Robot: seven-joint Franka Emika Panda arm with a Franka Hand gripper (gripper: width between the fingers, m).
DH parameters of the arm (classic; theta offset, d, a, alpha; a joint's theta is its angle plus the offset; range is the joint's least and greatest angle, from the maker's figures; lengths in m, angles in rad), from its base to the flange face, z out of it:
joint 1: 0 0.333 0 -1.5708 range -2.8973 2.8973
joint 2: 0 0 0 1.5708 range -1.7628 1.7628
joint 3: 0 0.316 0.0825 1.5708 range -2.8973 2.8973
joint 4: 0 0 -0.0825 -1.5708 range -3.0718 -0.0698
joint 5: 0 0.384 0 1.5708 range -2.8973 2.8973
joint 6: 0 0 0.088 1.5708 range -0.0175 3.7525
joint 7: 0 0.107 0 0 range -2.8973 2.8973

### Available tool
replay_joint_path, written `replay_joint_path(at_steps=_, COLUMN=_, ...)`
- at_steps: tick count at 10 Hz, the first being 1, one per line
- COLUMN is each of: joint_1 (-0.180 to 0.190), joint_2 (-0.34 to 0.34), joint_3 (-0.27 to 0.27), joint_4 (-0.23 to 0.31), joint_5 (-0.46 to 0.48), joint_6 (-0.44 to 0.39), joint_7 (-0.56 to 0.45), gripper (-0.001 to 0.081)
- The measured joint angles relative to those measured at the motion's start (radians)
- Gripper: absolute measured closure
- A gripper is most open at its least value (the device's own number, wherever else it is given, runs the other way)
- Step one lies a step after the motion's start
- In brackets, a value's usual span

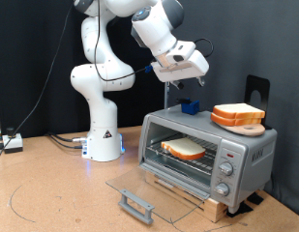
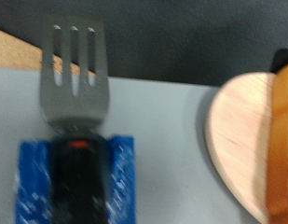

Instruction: Make a piece of toast with the oven

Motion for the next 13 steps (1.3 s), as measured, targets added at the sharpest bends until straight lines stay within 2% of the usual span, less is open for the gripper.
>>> replay_joint_path(at_steps=1, joint_1=-0.016, joint_2=0.008, joint_3=-0.004, joint_4=-0.002, joint_5=-0.017, joint_6=0.022, joint_7=-0.013, gripper=0.0002)
replay_joint_path(at_steps=5, joint_1=-0.135, joint_2=0.079, joint_3=-0.046, joint_4=0.015, joint_5=-0.167, joint_6=0.026, joint_7=-0.036, gripper=0.0002)
replay_joint_path(at_steps=10, joint_1=-0.238, joint_2=0.176, joint_3=-0.163, joint_4=0.040, joint_5=-0.250, joint_6=0.018, joint_7=-0.141, gripper=0.0002)
replay_joint_path(at_steps=13, joint_1=-0.288, joint_2=0.244, joint_3=-0.224, joint_4=0.075, joint_5=-0.288, joint_6=0.020, joint_7=-0.217, gripper=0.0002)
